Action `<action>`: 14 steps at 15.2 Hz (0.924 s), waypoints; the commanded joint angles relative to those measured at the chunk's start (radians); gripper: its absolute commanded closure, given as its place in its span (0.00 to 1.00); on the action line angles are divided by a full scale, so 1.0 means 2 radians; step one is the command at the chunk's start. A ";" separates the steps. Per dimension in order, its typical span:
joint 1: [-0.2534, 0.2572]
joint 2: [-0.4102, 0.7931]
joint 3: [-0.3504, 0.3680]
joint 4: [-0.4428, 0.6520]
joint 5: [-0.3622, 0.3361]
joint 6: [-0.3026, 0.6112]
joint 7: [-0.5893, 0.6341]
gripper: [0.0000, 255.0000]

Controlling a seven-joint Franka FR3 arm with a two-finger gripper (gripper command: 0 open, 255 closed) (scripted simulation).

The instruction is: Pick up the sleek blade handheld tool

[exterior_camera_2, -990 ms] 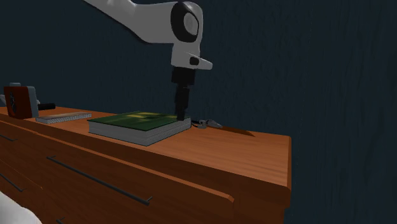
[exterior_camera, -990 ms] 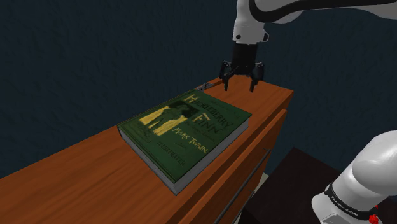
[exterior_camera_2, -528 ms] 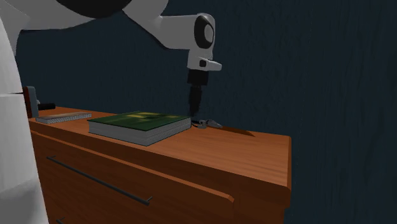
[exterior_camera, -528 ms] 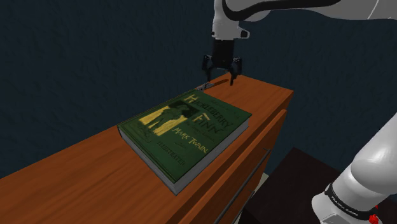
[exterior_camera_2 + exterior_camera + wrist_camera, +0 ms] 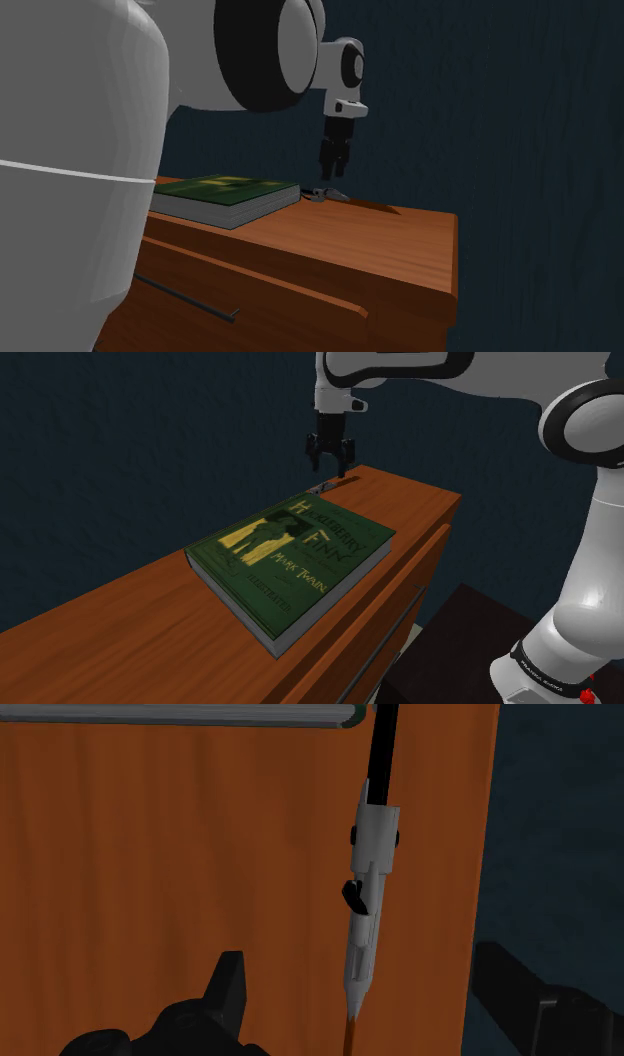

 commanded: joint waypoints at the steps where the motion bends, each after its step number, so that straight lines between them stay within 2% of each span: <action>1: 0.000 0.006 -0.002 -0.001 -0.002 0.007 0.007 0.00; 8: -0.004 -0.001 -0.003 -0.049 0.000 0.048 0.004 0.00; 9: -0.005 -0.005 -0.003 -0.054 0.002 0.049 0.002 1.00; 14: -0.007 -0.004 -0.004 -0.053 0.001 0.049 0.000 1.00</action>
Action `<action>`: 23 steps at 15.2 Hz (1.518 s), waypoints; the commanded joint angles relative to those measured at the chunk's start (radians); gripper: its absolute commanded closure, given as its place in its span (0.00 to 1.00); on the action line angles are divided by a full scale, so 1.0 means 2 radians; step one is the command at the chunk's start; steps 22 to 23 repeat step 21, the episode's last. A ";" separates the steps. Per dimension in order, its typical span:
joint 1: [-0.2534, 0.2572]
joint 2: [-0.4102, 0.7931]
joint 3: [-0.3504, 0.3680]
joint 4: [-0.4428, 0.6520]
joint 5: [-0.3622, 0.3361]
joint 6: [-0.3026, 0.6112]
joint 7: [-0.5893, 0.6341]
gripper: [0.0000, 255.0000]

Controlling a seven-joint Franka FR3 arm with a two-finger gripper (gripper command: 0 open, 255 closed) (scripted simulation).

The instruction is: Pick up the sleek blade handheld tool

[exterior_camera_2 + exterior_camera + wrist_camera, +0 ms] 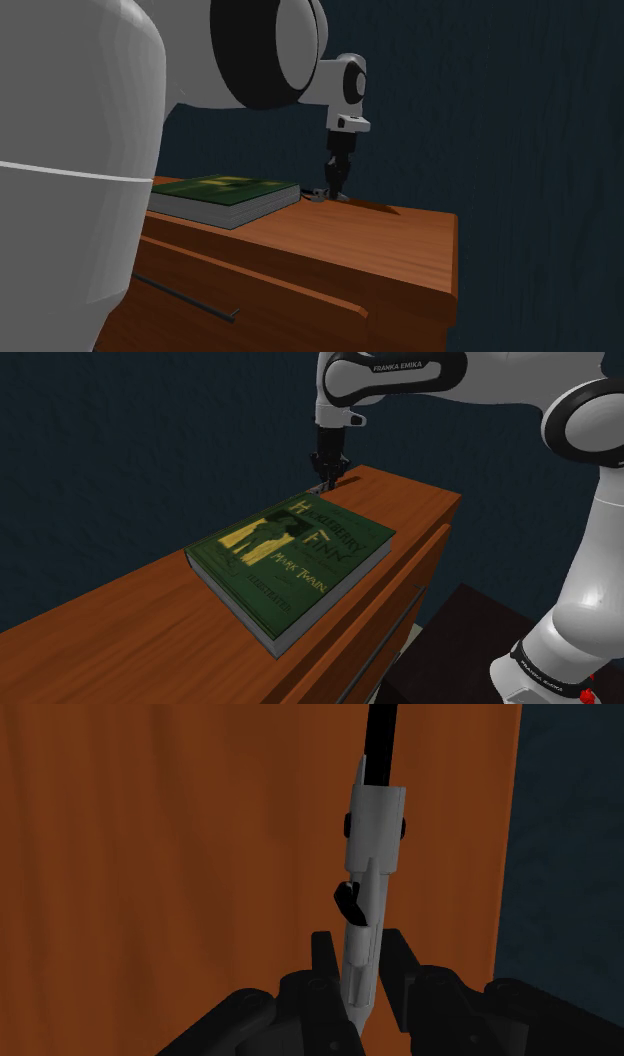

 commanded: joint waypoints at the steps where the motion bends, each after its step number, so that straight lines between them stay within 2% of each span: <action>1: 0.000 0.001 0.000 -0.001 0.000 -0.001 0.000 1.00; 4: 0.003 0.003 0.001 0.003 -0.001 -0.002 0.004 1.00; 7: 0.005 0.007 0.001 0.028 -0.002 -0.023 0.006 1.00; 19: 0.020 0.038 0.003 0.155 -0.014 -0.120 0.016 1.00; 23: 0.020 0.038 0.003 0.157 -0.014 -0.121 0.016 1.00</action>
